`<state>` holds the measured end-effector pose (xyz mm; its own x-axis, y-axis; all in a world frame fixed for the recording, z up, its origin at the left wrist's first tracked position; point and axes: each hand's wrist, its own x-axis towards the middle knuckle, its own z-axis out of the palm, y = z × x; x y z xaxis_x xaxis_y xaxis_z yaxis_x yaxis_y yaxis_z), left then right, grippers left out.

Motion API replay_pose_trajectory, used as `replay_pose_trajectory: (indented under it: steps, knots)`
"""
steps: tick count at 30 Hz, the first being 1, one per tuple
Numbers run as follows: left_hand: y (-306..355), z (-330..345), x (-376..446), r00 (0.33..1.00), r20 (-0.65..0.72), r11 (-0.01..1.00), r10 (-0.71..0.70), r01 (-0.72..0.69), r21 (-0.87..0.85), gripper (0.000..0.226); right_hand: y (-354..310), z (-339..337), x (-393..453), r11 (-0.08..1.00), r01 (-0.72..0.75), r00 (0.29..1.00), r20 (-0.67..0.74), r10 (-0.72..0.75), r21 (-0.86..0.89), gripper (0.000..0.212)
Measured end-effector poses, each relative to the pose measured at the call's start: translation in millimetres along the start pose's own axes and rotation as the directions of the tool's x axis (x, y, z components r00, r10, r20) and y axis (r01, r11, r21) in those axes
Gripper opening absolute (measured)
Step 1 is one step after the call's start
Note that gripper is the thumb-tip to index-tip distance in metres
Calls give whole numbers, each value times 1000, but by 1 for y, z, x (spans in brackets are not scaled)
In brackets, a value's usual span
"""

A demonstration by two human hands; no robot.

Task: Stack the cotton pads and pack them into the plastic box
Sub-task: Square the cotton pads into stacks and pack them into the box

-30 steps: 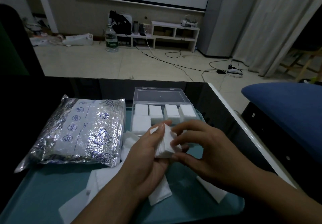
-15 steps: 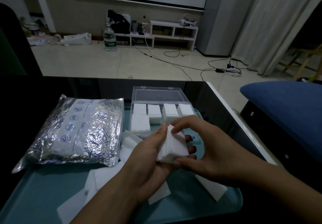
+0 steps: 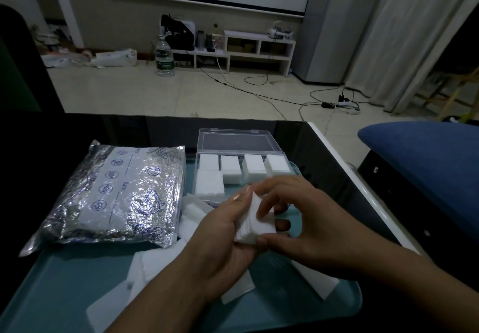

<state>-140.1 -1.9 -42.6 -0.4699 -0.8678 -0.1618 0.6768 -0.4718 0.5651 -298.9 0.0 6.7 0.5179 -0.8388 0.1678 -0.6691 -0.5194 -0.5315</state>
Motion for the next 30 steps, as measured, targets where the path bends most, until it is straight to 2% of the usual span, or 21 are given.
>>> replay_pose_trajectory:
  steps: [2, 4, 7, 9, 11, 13, 15, 19, 25, 30]
  knots:
    - [2, 3, -2, 1000, 2, 1000, 24, -24, 15, 43, 1, 1, 0, 1000, -7, 1000, -4, 7, 15, 29]
    - [6, 7, -6, 998, -12, 998, 62, -62, 8, 38, 1, 1, 2, 992, -30, 999, -39, 35, 121, 26]
    - [25, 13, -14, 984, -133, 992, 118, -121, -16, 34, -4, -5, 10, 933, -40, 969, -214, 124, 357, 22]
    - [44, 17, -23, 963, -218, 988, 155, -153, 26, 33, -9, -7, 13, 890, -72, 930, -293, 223, 450, 20]
    - [64, 22, -34, 945, -280, 986, 168, -159, 57, 29, -6, -4, 13, 908, -160, 920, -274, 279, 386, 9]
    - [76, 26, -49, 935, -320, 988, 152, -136, 72, 27, -1, 10, 6, 939, -247, 938, -183, 293, 239, 12]
    - [80, 27, -68, 923, -358, 989, 143, -127, 70, 26, -1, 26, -2, 964, -252, 956, -129, 262, 90, 19]
    - [67, 25, -93, 912, -395, 992, 115, -128, -9, 26, -6, 42, -6, 974, -141, 987, 53, 152, -180, 37]
    - [65, 28, -106, 913, -389, 991, 125, -132, 8, 29, -4, 55, 14, 936, 66, 964, 265, 29, -345, 57]
    - [72, 17, -109, 902, -404, 988, 154, -150, 40, 28, 9, 51, 27, 919, 69, 943, 326, 67, -389, 62]
